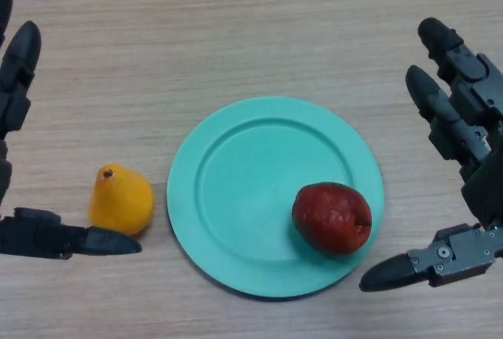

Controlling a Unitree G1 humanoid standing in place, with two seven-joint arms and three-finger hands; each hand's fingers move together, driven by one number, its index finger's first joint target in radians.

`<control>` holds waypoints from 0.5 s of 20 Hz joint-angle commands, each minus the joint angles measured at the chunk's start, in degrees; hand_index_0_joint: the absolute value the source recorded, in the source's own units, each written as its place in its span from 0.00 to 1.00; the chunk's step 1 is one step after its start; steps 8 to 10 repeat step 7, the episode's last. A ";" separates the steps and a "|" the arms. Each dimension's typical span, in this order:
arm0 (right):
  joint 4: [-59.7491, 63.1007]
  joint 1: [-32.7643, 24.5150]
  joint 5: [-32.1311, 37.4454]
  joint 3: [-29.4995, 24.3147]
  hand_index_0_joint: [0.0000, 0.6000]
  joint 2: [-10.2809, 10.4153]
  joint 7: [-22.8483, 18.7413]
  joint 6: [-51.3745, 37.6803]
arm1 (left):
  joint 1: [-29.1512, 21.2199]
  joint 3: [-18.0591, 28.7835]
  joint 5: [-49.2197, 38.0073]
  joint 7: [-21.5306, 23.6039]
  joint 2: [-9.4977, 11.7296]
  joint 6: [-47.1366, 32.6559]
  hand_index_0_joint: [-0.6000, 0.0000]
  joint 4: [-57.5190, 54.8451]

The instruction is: Pick up the red apple and place it on the plate

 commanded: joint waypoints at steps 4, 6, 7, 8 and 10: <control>-2.87 -1.30 -0.87 -1.37 0.00 0.18 -1.62 -9.58 | 0.52 1.49 1.98 0.62 0.55 -9.25 1.00 -1.47; -3.15 -2.25 -1.14 -0.07 0.00 0.30 -3.10 -8.28 | -0.15 2.95 1.76 1.09 1.02 -9.23 1.00 -0.31; -3.50 -3.23 -1.20 0.74 0.00 0.38 -4.08 -6.92 | -0.51 3.67 1.91 1.52 1.29 -9.60 1.00 0.48; -3.50 -3.23 -1.20 0.74 0.00 0.38 -4.08 -6.92 | -0.51 3.67 1.91 1.52 1.29 -9.60 1.00 0.48; -3.50 -3.23 -1.20 0.74 0.00 0.38 -4.08 -6.92 | -0.51 3.67 1.91 1.52 1.29 -9.60 1.00 0.48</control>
